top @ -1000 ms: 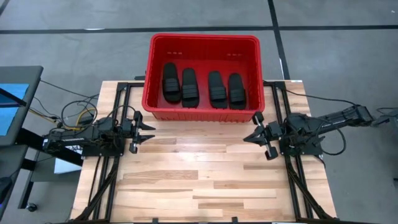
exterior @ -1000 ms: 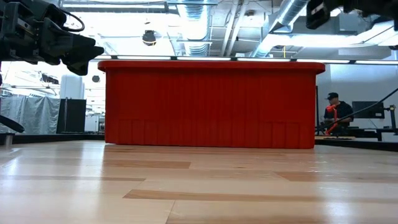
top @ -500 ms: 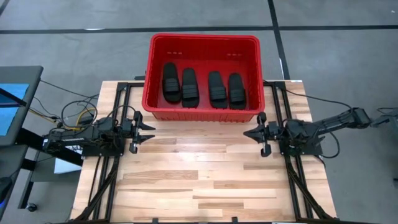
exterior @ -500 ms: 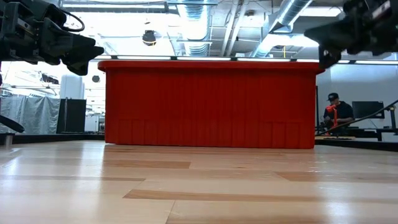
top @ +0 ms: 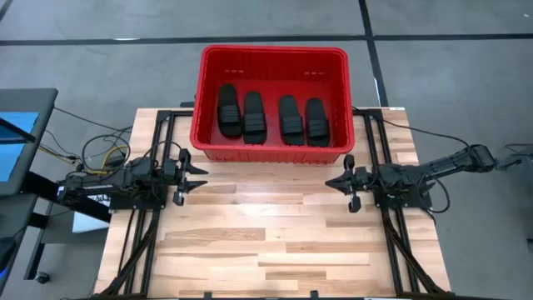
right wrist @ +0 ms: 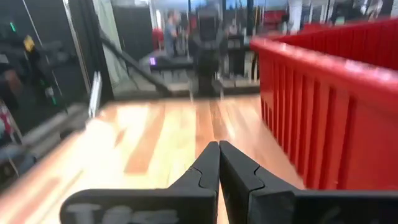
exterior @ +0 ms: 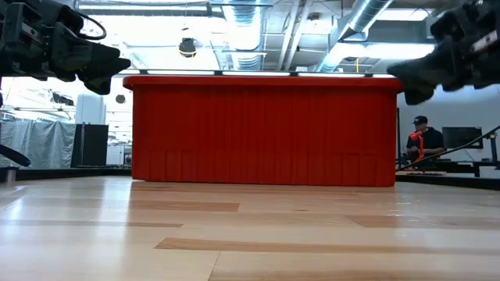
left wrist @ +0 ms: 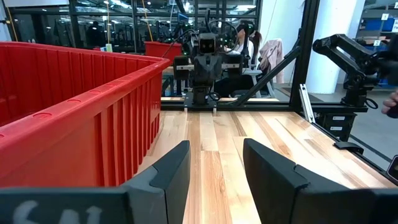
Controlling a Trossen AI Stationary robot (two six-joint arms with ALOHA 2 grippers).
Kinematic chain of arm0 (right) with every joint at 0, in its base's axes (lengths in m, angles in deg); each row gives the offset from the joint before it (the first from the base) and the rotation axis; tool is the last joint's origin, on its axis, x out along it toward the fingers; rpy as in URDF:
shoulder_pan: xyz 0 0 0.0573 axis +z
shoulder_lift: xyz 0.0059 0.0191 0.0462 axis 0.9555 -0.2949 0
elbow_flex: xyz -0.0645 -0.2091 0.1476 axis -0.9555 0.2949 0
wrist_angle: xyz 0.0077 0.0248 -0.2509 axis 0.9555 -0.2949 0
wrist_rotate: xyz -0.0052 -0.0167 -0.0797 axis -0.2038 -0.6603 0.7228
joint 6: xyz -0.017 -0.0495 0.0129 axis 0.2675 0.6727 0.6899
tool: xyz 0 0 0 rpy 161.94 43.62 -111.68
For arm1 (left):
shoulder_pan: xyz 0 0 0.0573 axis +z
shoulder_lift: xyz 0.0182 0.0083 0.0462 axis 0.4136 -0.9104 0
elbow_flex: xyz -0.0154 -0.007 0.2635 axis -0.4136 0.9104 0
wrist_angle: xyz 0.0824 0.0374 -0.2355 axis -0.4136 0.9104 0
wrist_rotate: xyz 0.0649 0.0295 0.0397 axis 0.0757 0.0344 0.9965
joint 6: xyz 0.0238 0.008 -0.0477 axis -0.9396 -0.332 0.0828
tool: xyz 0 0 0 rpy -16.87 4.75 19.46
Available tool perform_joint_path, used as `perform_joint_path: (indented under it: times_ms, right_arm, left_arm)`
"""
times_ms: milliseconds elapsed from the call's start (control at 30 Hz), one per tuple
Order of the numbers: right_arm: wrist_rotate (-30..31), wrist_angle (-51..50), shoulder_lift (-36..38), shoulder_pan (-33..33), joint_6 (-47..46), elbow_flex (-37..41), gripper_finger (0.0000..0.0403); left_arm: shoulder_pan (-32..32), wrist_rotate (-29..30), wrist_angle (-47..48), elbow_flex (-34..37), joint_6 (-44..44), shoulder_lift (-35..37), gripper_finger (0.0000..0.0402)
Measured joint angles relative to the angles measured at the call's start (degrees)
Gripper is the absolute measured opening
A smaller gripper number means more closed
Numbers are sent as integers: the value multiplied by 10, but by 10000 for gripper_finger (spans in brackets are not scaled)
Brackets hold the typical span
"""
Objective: Pick and place slides into bin
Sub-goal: Return to Home Position
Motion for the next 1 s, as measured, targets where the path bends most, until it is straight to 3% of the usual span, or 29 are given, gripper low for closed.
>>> perform_joint_path:
  times_ms: [233,633,1000]
  right_arm:
    - [0,-109,0,0,-30,0,0]
    - [0,-191,0,-1,-29,0,0]
    - [0,-194,0,-1,-28,0,0]
  left_arm:
    - [0,0,0,0,0,0,139]
    - [0,0,0,0,0,0,139]
    - [0,0,0,0,0,0,139]
